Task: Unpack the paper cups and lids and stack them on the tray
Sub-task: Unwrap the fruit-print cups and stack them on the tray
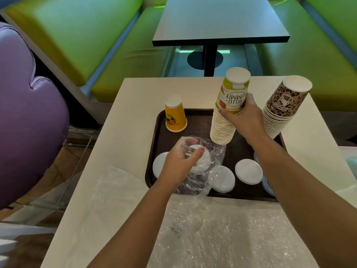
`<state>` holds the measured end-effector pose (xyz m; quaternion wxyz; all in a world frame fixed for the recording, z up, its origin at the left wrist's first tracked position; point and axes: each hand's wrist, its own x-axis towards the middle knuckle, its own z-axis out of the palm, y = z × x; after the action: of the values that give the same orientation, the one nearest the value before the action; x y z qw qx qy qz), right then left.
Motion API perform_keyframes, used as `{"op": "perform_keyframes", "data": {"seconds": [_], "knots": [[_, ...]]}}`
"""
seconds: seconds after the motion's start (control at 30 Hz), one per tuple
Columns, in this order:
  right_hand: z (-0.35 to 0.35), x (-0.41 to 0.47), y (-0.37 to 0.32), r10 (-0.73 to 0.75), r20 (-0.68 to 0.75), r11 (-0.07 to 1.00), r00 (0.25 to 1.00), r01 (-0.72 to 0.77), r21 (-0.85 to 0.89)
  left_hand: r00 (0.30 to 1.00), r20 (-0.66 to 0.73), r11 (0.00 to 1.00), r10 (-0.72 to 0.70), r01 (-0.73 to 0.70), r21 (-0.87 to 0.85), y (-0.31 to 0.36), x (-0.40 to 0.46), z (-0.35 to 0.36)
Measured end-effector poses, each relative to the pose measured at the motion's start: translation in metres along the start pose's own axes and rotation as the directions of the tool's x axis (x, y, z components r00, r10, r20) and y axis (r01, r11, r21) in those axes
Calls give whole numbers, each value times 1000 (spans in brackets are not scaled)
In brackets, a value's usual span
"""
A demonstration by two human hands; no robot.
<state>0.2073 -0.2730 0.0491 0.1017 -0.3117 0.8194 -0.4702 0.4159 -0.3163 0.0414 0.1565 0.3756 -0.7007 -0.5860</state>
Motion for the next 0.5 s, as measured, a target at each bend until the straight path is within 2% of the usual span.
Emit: {"op": "perform_keyframes", "data": {"seconds": [0.07,0.13,0.2,0.23,0.27,0.33,0.43,0.5], "knots": [[1,-3,-1,19,-4,999,1000,-19,38,1000,-2,1000,1,-1,7,-1,1,0],[0,-17,-1,53,-82,994,995,-44,103,1000,-5,1000,5,-5,9,-1,1,1],[1,-46,-2,35,-190,978,981,5,208,1000,-11,1000,11,-11,10,0,-1,1],[3,-64,-2,8,-189,958,982,46,282,1000,-13,1000,19,-19,12,2,-1,2],[5,-81,-3,-23,-139,935,990,71,349,999,-15,999,31,-31,12,3,-3,2],[6,-109,-7,-46,63,914,997,16,406,998,-17,998,59,-58,11,8,-6,4],[-1,-128,-11,-32,395,934,918,-113,340,995,-9,995,98,-98,-11,16,-15,9],[-6,-133,-13,-33,471,933,882,-142,331,994,-11,993,112,-112,-45,21,-21,12]]}}
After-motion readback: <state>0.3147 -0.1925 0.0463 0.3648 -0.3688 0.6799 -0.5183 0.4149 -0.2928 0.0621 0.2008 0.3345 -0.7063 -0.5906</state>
